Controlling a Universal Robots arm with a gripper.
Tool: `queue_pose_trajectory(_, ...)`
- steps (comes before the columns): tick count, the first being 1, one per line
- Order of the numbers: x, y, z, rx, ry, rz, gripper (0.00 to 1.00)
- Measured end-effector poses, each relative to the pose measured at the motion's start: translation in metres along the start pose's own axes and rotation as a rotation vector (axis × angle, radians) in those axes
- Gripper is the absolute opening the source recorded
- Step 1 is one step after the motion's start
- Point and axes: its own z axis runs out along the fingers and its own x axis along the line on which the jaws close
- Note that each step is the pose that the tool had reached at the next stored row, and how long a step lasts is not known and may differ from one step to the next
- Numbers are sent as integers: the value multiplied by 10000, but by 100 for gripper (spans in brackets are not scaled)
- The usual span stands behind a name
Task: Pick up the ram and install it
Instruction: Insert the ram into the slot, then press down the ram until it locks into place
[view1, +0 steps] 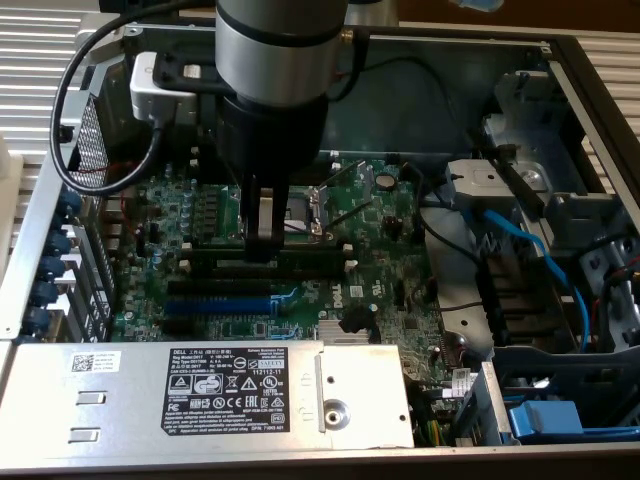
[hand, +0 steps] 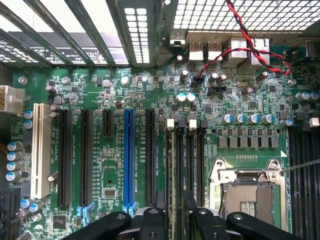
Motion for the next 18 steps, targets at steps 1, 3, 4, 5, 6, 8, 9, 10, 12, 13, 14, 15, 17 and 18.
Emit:
queue_pose_trajectory(1, 0, 1, -10, 1, -2, 0, 27)
queue_pose_trajectory(3, -1, -1, -36, 0, 0, 0, 27)
queue_pose_trajectory(4, -1, -5, -50, 1, -1, 0, 27)
queue_pose_trajectory(5, -2, -11, -66, 1, -2, 0, 27)
queue_pose_trajectory(6, -4, -30, -99, 1, -1, -1, 27)
queue_pose_trajectory(8, -4, -46, -122, 1, -1, -2, 27)
queue_pose_trajectory(9, -5, -51, -131, 1, -1, -3, 27)
queue_pose_trajectory(10, -5, -56, -143, 1, -1, -4, 27)
queue_pose_trajectory(12, -7, -71, -162, 1, -1, -6, 27)
queue_pose_trajectory(13, -7, -76, -164, 1, -3, -7, 27)
queue_pose_trajectory(14, -7, -76, -164, -3, -4, -6, 27)
queue_pose_trajectory(15, -7, -76, -165, -7, -3, -5, 27)
queue_pose_trajectory(17, -7, -76, -165, -7, -2, -6, 27)
queue_pose_trajectory(18, -7, -76, -165, -7, -1, -6, 27)
